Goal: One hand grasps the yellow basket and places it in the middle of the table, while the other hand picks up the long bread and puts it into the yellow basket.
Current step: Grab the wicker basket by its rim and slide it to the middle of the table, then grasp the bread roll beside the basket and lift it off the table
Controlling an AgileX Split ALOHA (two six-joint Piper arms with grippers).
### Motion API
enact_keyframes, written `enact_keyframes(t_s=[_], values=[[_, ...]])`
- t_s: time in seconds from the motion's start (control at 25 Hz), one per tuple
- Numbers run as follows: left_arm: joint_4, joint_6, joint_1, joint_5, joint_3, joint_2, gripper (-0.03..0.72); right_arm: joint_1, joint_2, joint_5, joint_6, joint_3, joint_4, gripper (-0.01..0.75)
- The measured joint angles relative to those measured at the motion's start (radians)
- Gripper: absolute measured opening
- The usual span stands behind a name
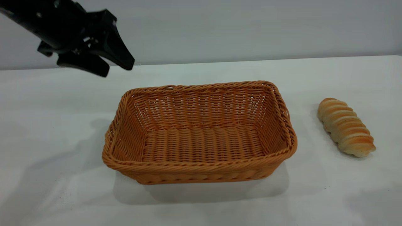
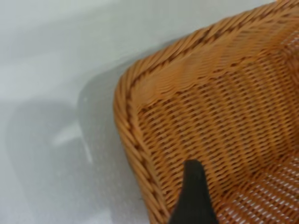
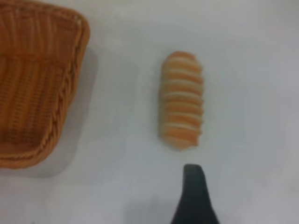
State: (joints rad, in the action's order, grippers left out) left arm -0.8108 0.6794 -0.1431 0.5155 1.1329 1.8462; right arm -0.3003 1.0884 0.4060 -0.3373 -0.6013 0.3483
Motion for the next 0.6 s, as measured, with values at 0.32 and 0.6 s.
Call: enact_keyframes(t_s=[0.32,0.6], values=[[0.021,0.015,0.000,0.038,0.000,-0.097,0.587,0.000,0.388,0.049,-0.033,-0.231,0.002,0.601],[0.073,0.029,0.000,0.067,0.000,-0.206,0.584,0.007,0.653,0.092,-0.035,-0.382,0.002,0.592]])
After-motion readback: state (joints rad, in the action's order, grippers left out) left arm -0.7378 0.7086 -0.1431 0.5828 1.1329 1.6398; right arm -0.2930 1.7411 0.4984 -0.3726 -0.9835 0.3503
